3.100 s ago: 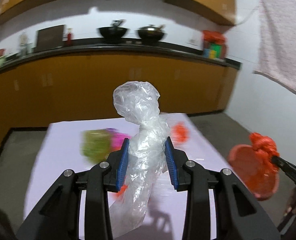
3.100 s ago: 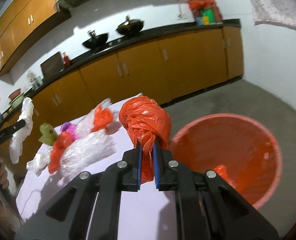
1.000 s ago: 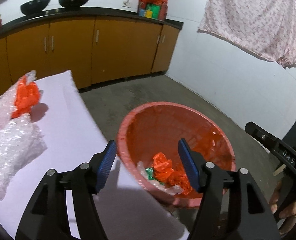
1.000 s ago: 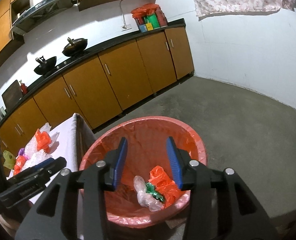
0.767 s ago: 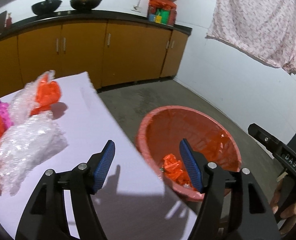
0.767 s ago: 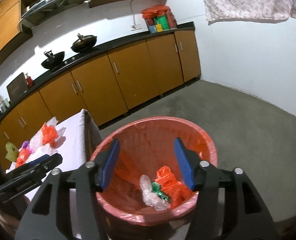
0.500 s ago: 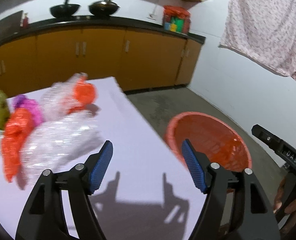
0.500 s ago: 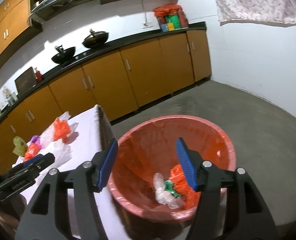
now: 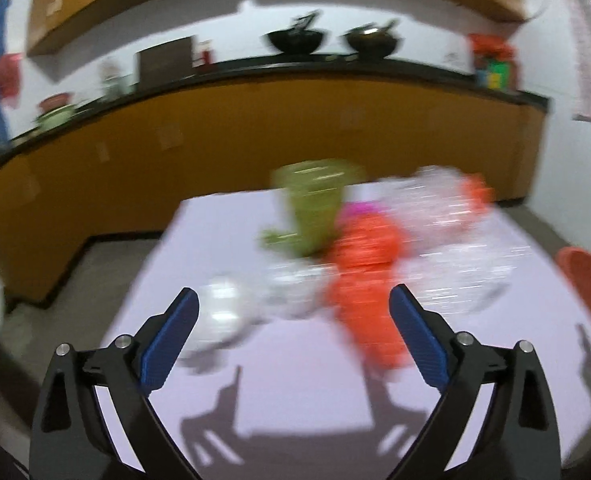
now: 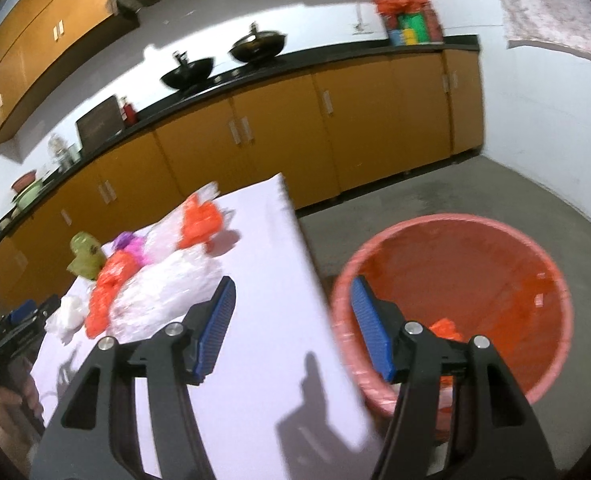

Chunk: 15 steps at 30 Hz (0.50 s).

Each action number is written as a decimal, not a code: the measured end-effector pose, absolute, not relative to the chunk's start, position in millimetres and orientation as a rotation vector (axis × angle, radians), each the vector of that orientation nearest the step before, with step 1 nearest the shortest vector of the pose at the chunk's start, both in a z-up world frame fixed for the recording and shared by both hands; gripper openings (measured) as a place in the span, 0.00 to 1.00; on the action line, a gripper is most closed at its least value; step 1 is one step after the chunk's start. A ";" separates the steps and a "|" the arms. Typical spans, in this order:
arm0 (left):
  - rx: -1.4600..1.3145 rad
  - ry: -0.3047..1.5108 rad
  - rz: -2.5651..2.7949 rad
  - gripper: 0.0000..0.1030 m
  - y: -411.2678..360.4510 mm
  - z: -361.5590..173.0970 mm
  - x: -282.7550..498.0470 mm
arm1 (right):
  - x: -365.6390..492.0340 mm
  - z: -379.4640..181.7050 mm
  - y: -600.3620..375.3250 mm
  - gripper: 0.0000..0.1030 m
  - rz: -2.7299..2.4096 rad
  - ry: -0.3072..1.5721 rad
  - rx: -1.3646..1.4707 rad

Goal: Collect trash
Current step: 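Return both tools to the table and grasp another clear bag with the left tool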

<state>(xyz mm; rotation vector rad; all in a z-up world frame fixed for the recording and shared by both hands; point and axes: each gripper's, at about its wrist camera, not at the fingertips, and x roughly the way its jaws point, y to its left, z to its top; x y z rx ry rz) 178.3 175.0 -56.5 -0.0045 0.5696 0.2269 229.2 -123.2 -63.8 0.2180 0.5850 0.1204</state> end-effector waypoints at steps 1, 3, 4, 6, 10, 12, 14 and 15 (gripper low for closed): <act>-0.005 0.580 0.247 0.93 186.1 -60.4 180.7 | 232.1 -65.3 -113.3 0.58 0.136 0.593 0.209; -0.008 0.622 0.288 0.93 209.5 -72.2 190.8 | 235.8 -67.4 -98.3 0.58 0.156 0.605 0.193; -0.016 0.642 0.295 0.93 218.6 -77.9 195.8 | 238.4 -68.6 -88.4 0.58 0.169 0.612 0.182; -0.040 0.668 0.292 0.93 229.8 -84.1 202.8 | 241.4 -70.0 -78.6 0.58 0.180 0.619 0.171; -0.073 0.704 0.274 0.93 243.8 -94.6 221.3 | 248.6 -71.7 -58.4 0.58 0.198 0.631 0.148; -0.077 0.719 0.276 0.93 248.4 -99.3 226.3 | 251.7 -72.2 -52.1 0.58 0.203 0.634 0.139; -0.100 0.744 0.260 0.93 253.1 -102.9 231.8 | 254.6 -72.4 -45.7 0.58 0.205 0.633 0.130; -0.111 0.749 0.255 0.93 254.2 -103.6 231.8 | 255.9 -72.8 -43.5 0.58 0.205 0.632 0.128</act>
